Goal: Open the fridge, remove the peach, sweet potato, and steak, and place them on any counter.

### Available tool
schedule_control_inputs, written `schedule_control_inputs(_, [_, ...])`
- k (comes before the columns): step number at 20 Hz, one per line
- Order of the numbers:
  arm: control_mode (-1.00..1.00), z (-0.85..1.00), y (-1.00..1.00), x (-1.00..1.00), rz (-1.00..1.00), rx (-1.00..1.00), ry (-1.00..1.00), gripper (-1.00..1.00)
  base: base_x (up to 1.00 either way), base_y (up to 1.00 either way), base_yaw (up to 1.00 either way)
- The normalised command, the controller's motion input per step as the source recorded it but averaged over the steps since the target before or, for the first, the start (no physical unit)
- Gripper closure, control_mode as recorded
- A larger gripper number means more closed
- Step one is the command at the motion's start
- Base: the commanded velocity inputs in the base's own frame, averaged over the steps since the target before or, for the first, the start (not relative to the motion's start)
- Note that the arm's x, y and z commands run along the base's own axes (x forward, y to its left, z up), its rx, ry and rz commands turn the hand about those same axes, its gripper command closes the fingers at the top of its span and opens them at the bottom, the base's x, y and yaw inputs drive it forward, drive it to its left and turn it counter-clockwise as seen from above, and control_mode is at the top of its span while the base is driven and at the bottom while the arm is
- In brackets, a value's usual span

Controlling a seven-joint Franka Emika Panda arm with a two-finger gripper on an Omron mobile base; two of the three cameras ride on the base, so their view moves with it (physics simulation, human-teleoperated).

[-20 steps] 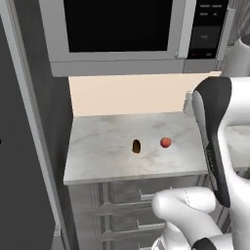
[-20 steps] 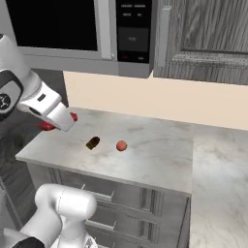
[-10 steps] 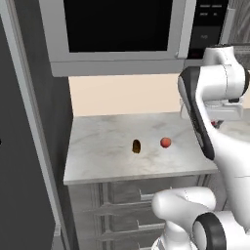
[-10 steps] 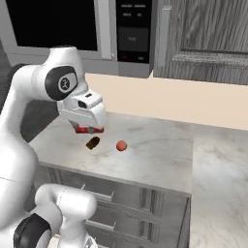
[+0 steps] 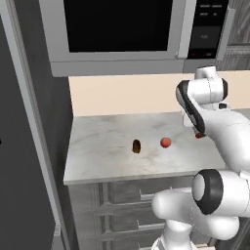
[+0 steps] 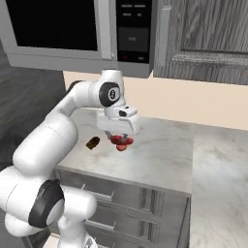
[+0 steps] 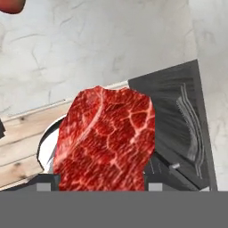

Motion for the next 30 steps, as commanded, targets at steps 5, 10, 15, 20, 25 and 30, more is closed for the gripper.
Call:
schedule_control_inputs(5, [-1.0, -0.99, -0.69, 0.75, 0.0, -0.01, 0.01, 1.0, 0.0, 0.0, 0.0])
schedule_control_inputs(10, [-1.0, -0.6, -0.42, 0.79, 0.0, 0.0, 0.05, 1.0, 0.0, 0.0, 0.0])
schedule_control_inputs(15, [-1.0, -0.49, -0.31, 0.59, 0.0, 0.0, 0.06, 1.0, 0.0, 0.0, 0.0])
schedule_control_inputs(20, [-1.0, -0.48, -0.25, 0.63, 0.0, 0.0, 0.03, 1.0, 0.0, 0.0, 0.0])
schedule_control_inputs(25, [-1.0, -0.46, -0.11, 0.05, 0.0, 0.0, -0.04, -1.0, 0.0, 0.0, 0.0])
schedule_control_inputs(30, [-1.0, -0.35, -0.02, 0.08, 0.0, 0.0, -0.1, -1.0, 0.0, 0.0, 0.0])
